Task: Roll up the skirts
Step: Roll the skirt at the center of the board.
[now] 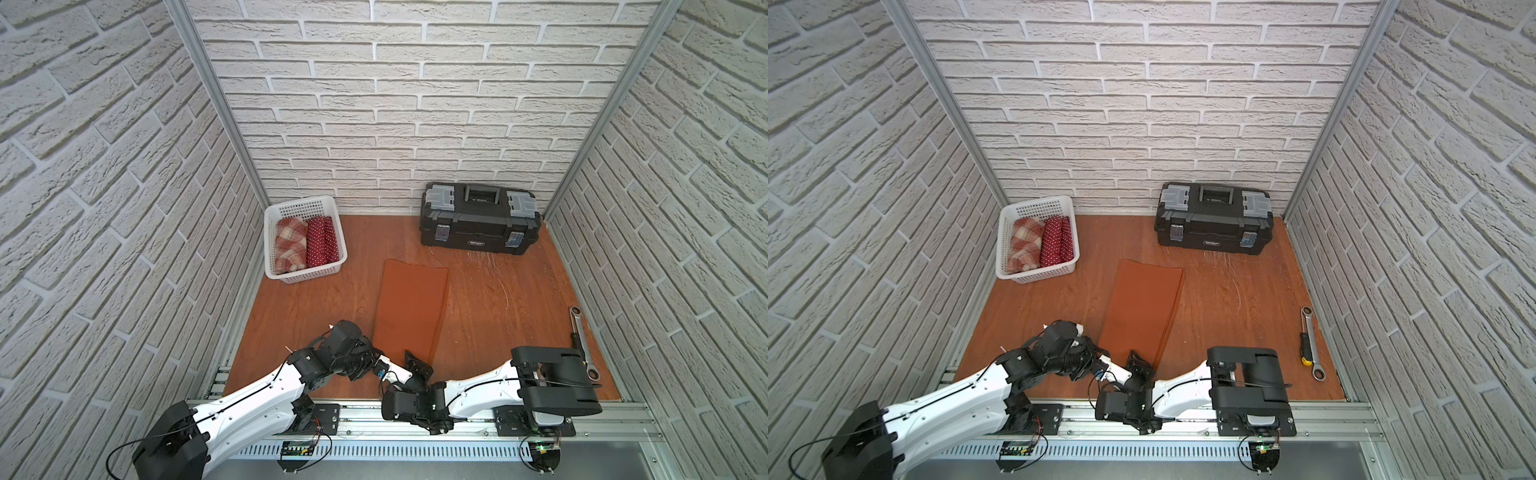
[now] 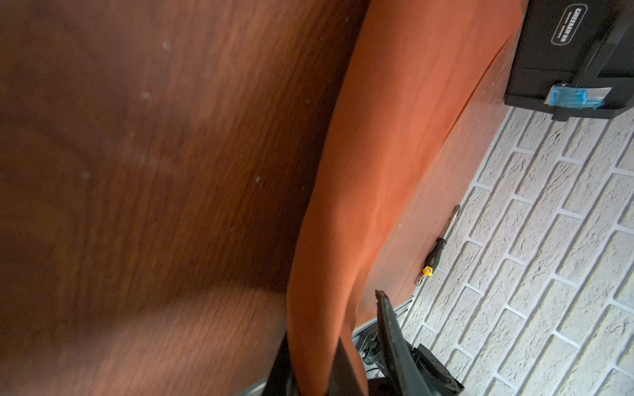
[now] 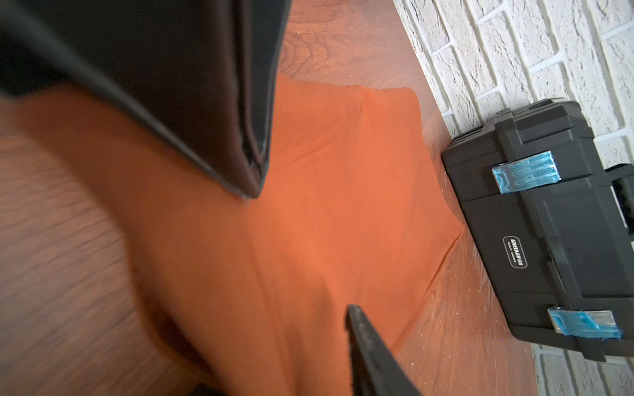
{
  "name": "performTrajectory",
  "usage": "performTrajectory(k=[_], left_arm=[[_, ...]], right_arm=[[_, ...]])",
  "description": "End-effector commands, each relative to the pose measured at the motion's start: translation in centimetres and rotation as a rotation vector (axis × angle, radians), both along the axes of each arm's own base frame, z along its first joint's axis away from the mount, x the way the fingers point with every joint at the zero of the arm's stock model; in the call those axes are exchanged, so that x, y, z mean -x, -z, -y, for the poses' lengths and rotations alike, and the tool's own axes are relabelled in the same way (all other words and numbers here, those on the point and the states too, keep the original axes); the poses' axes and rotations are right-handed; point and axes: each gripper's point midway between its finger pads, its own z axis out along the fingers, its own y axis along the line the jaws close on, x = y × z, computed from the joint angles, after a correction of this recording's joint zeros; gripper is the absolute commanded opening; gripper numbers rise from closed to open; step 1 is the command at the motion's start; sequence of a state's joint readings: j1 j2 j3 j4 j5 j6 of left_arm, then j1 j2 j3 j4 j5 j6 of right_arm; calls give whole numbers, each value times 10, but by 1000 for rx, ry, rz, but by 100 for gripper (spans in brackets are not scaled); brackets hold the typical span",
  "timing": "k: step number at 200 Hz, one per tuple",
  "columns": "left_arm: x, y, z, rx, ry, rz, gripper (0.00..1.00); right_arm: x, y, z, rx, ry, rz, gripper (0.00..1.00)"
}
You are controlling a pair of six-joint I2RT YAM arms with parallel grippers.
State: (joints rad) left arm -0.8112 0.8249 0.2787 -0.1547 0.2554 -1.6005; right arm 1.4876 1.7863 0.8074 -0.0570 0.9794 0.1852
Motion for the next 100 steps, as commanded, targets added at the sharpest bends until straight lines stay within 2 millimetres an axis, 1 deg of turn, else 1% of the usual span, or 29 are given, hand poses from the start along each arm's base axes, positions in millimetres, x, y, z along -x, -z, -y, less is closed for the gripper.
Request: performTrajectory(k=[1, 11, 22, 35, 38, 42, 46, 56, 75, 85, 100], left_arm=[[4, 3, -6, -22, 11, -9, 20], [2, 1, -10, -30, 6, -1, 33], [0, 0, -16, -48, -5, 7, 52], [-3, -1, -27, -75, -29, 16, 68], [-4, 0, -29, -79, -36, 17, 75], [-5, 1, -33, -90, -45, 11, 80], [-8, -5, -36, -77, -55, 36, 84], [-11, -7, -46, -90, -83, 49, 87], [-20, -15, -65, -96, -140, 85, 89], [-24, -19, -73, -95, -166, 104, 89], [-30, -29, -85, -103, -195, 143, 89]], right_arm=[[-1, -8, -10, 1, -3, 17, 29], [1, -4, -12, 20, -17, -8, 24], [4, 3, -14, 47, -32, -40, 18], [8, 11, -16, 74, -46, -79, 14], [9, 12, -16, 78, -46, -87, 13], [10, 15, -16, 82, -50, -101, 13], [12, 17, -16, 87, -55, -114, 12], [15, 22, -16, 106, -65, -144, 10], [23, 30, -19, 149, -95, -205, 5], [27, 31, -21, 165, -113, -237, 3], [34, 29, -27, 165, -152, -299, 2]])
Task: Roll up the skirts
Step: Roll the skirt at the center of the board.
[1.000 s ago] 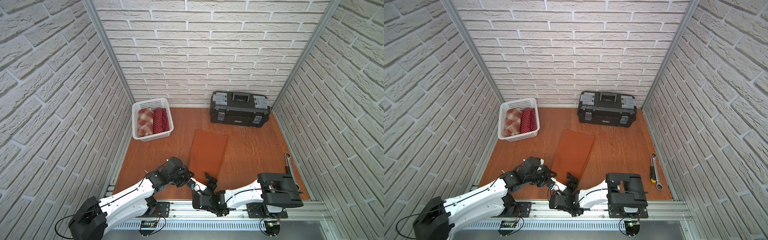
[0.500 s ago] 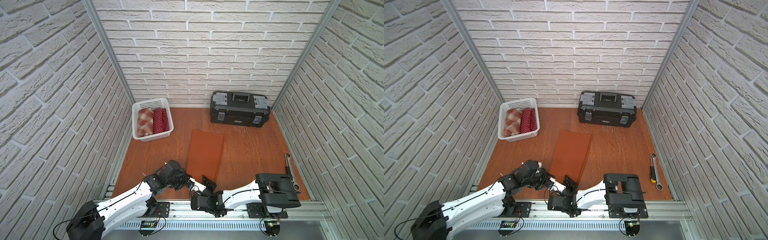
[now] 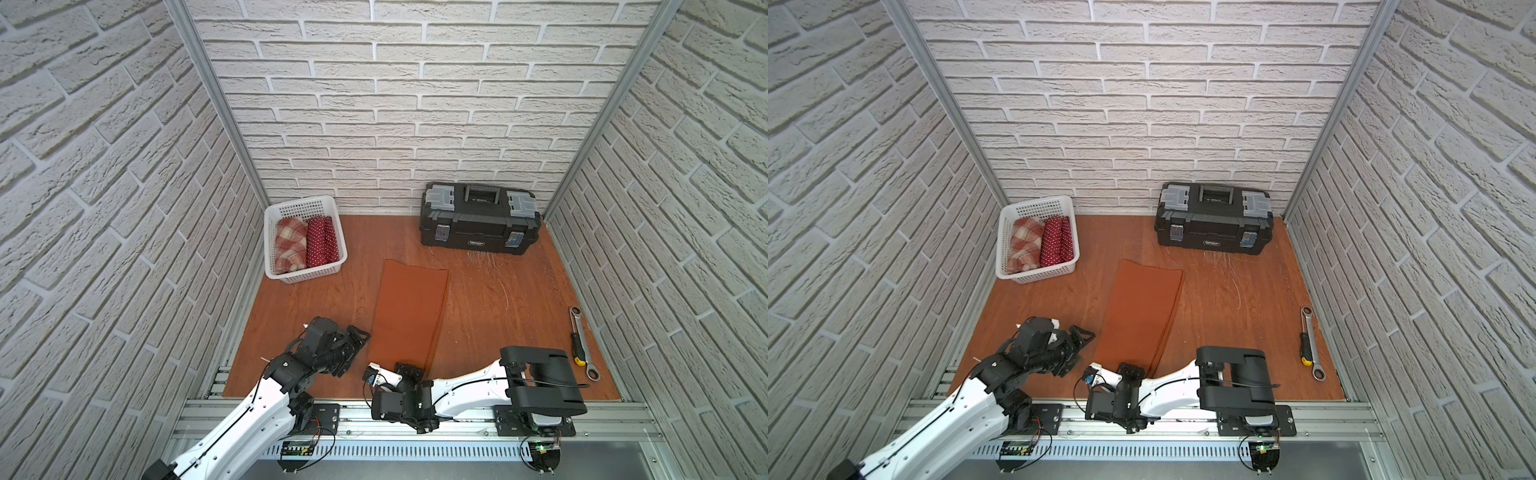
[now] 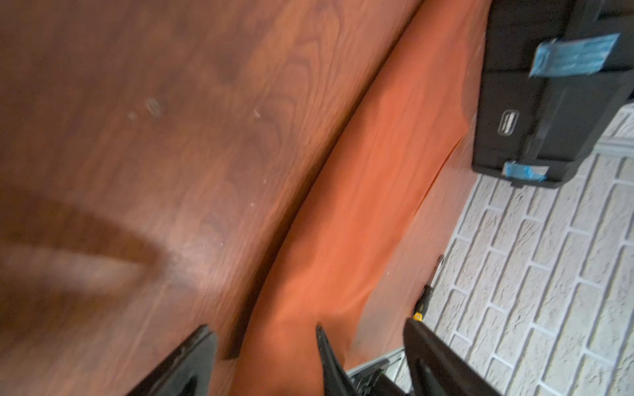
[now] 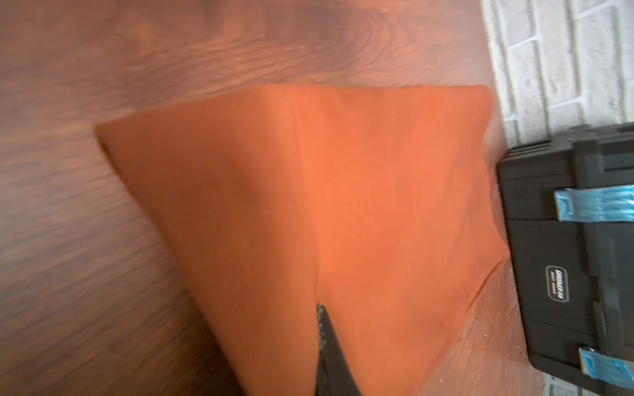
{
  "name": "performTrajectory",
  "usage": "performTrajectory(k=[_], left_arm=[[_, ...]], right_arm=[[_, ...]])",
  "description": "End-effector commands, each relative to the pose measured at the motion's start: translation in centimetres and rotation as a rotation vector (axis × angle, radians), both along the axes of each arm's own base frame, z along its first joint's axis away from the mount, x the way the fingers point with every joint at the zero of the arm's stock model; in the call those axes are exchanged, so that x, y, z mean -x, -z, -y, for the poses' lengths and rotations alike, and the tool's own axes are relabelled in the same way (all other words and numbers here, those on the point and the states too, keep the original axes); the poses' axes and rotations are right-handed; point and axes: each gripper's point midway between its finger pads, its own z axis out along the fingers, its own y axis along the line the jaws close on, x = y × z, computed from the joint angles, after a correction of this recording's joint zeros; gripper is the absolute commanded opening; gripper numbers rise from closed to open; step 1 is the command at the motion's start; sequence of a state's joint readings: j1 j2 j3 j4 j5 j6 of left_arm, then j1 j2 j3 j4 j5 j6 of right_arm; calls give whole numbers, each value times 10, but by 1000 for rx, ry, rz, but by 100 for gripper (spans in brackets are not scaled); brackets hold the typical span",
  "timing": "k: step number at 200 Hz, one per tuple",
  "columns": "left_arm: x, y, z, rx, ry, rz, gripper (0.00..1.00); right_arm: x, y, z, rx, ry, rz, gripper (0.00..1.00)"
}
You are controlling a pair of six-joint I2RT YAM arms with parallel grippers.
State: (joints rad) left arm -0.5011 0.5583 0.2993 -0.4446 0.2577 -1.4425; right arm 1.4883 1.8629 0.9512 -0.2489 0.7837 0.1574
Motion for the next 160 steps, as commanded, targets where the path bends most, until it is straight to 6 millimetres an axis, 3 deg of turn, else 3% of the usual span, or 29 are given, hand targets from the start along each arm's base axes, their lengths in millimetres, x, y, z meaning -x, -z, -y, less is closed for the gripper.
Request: performTrajectory(k=[1, 33, 71, 94, 139, 160], left_arm=[[-2, -12, -17, -47, 2, 47, 89], [-12, -28, -30, -83, -26, 129, 89], [-11, -21, -30, -99, -2, 146, 87], [-13, -21, -27, -91, 20, 161, 82], [-12, -21, -22, -91, 63, 177, 70], [-13, -21, -17, -87, 96, 192, 62]], right_arm=[[15, 3, -7, 32, -58, -118, 2], [30, -9, -20, -52, -121, -343, 2], [31, -8, -22, -147, -105, -667, 2], [34, -18, -31, -268, -118, -899, 2], [11, -45, -30, -458, -82, -1161, 2], [13, -49, -30, -477, -108, -1283, 4]])
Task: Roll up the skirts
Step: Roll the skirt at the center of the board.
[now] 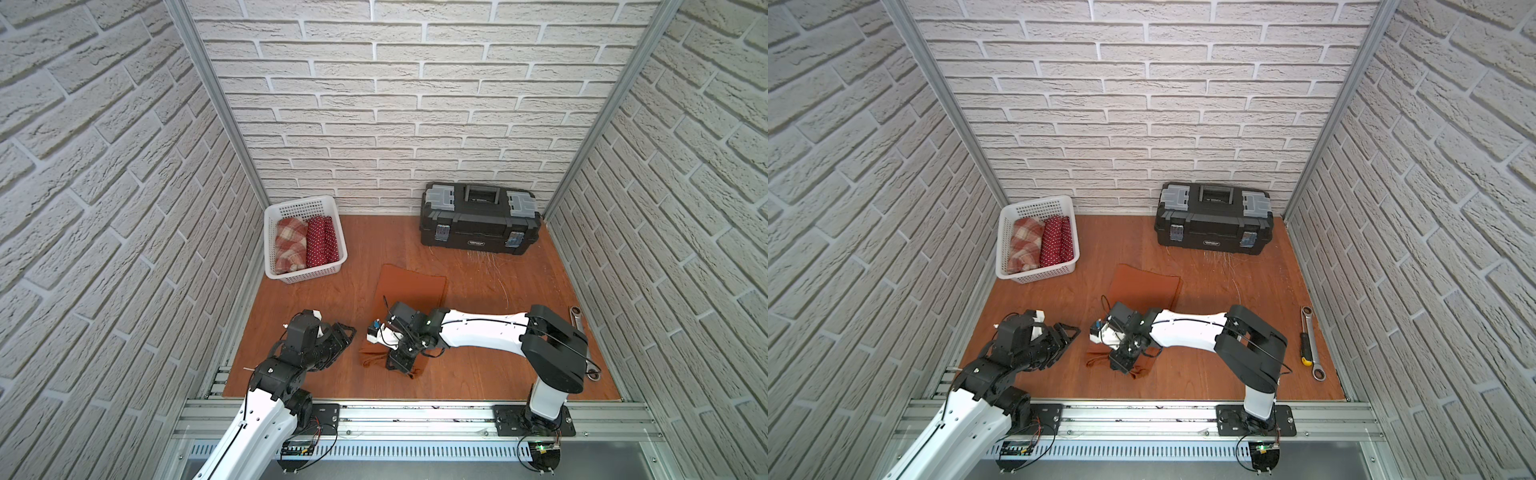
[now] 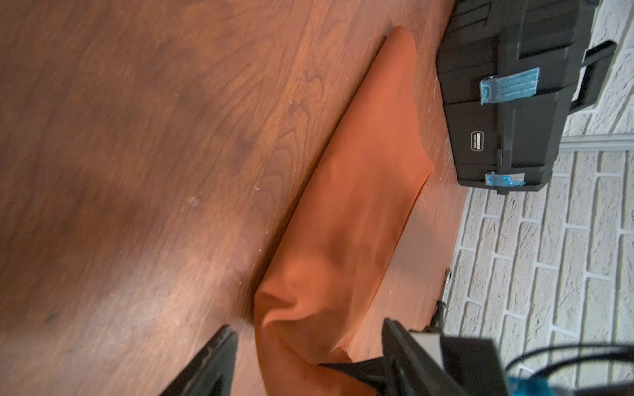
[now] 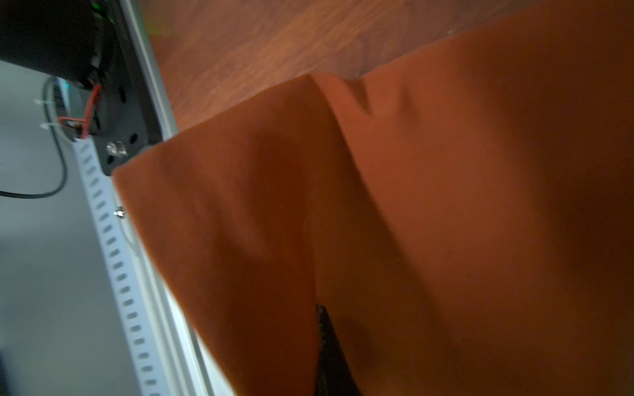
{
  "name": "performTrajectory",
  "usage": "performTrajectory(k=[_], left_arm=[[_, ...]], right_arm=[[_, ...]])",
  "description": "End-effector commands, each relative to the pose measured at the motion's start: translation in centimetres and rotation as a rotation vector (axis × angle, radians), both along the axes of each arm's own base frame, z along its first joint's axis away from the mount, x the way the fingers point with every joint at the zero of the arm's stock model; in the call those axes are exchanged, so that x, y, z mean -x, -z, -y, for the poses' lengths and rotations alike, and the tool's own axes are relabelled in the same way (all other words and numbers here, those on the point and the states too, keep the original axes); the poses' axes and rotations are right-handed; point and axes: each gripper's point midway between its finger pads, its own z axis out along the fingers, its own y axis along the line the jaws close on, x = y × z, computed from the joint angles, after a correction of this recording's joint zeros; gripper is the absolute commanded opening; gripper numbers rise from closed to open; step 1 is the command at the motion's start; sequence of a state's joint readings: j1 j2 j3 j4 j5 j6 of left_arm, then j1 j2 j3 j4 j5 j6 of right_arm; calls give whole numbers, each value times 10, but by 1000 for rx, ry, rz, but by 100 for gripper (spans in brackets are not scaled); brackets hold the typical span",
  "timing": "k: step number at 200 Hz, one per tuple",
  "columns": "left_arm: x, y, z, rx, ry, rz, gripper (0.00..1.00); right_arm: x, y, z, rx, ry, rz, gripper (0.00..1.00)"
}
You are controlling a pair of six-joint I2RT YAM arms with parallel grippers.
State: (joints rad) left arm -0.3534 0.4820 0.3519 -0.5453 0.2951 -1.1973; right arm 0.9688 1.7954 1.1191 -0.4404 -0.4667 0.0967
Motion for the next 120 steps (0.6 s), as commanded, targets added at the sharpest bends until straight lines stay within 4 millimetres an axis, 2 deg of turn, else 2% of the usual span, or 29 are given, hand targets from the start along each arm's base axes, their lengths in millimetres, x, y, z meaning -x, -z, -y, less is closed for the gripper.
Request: performTrajectory(k=[1, 13, 20, 33, 48, 92, 96, 120], left_arm=[[-4, 0, 7, 0, 55, 44, 62], [-3, 1, 9, -15, 76, 44, 58], [-3, 2, 12, -17, 94, 49, 53], [-2, 3, 16, -31, 112, 57, 33], [0, 3, 19, -62, 130, 80, 0], [8, 9, 31, -145, 209, 118, 0], [9, 9, 32, -151, 217, 126, 0], [13, 12, 42, -180, 265, 160, 0]], right_arm=[[19, -21, -10, -108, -75, -207, 4], [16, -13, -8, -90, -70, -246, 4], [12, -9, -8, -95, -58, -268, 4], [4, -3, -5, -97, -36, -297, 6], [-6, 1, 1, -106, -5, -329, 6], [-26, 0, 8, -184, 51, -402, 5], [-25, 9, 9, -169, 56, -425, 4], [-26, 17, 13, -151, 58, -451, 3]])
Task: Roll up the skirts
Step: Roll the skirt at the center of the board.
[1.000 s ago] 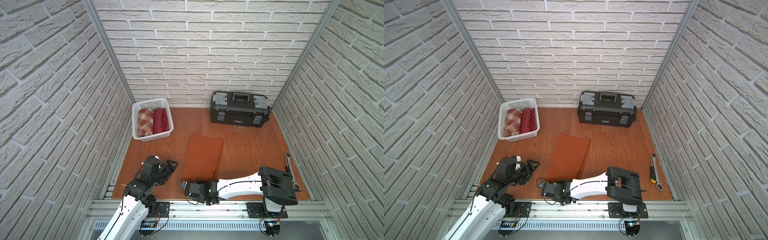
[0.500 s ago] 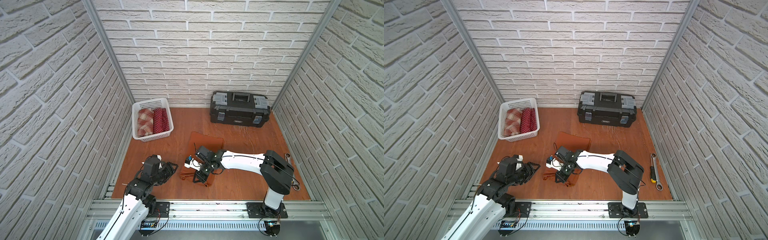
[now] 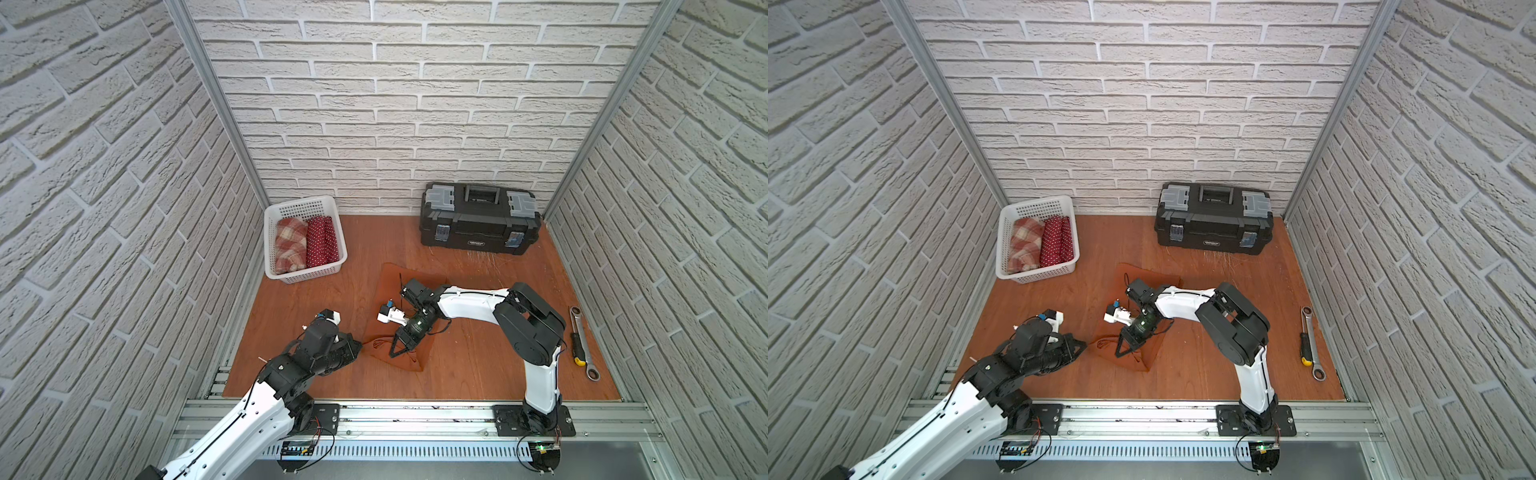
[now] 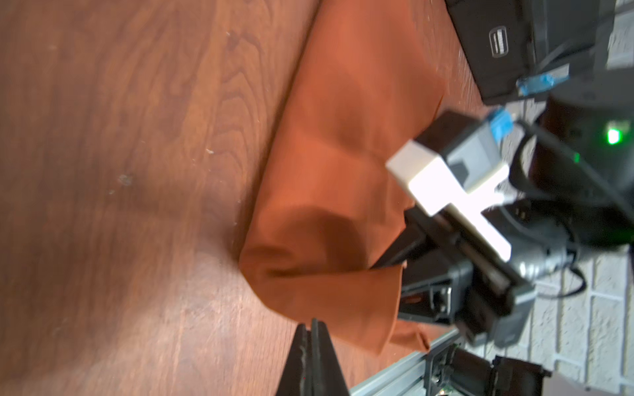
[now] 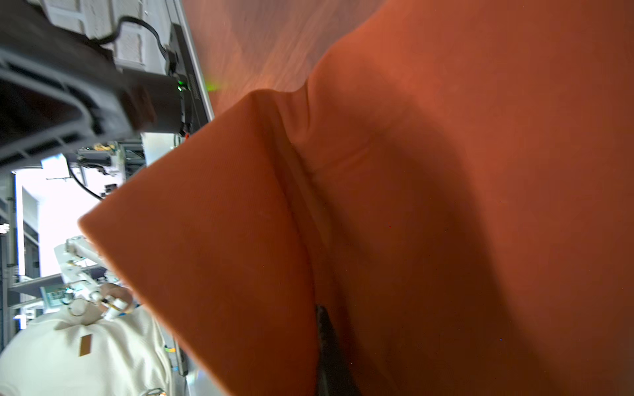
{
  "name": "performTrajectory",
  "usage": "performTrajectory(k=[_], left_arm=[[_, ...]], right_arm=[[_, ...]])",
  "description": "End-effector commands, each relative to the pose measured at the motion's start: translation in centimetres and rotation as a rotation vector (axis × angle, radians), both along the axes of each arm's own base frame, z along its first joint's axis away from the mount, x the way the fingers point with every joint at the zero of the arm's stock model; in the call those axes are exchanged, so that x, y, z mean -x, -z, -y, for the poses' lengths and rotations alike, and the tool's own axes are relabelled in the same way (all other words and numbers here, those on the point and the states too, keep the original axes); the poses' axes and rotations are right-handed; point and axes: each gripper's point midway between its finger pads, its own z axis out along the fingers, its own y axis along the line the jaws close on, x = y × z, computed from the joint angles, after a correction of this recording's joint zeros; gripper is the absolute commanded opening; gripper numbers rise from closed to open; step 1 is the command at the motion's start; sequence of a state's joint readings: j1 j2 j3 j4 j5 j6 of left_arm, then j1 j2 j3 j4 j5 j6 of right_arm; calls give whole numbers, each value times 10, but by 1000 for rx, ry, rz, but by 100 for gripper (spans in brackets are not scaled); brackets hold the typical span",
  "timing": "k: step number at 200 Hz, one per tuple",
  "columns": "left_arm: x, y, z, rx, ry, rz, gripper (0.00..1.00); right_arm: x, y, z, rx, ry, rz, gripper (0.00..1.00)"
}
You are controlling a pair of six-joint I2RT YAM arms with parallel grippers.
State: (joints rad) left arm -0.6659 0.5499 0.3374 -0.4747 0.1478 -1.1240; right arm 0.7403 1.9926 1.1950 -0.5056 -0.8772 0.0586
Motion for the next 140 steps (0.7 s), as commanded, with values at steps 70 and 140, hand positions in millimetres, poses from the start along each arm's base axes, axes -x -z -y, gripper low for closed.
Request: performTrajectory(k=[70, 140], left_arm=[[-23, 1, 55, -50, 140, 139, 0], [-2, -8, 9, -181, 86, 136, 0]], right_arm=[[2, 25, 2, 11, -19, -78, 3], [-2, 32, 2, 28, -10, -83, 3]])
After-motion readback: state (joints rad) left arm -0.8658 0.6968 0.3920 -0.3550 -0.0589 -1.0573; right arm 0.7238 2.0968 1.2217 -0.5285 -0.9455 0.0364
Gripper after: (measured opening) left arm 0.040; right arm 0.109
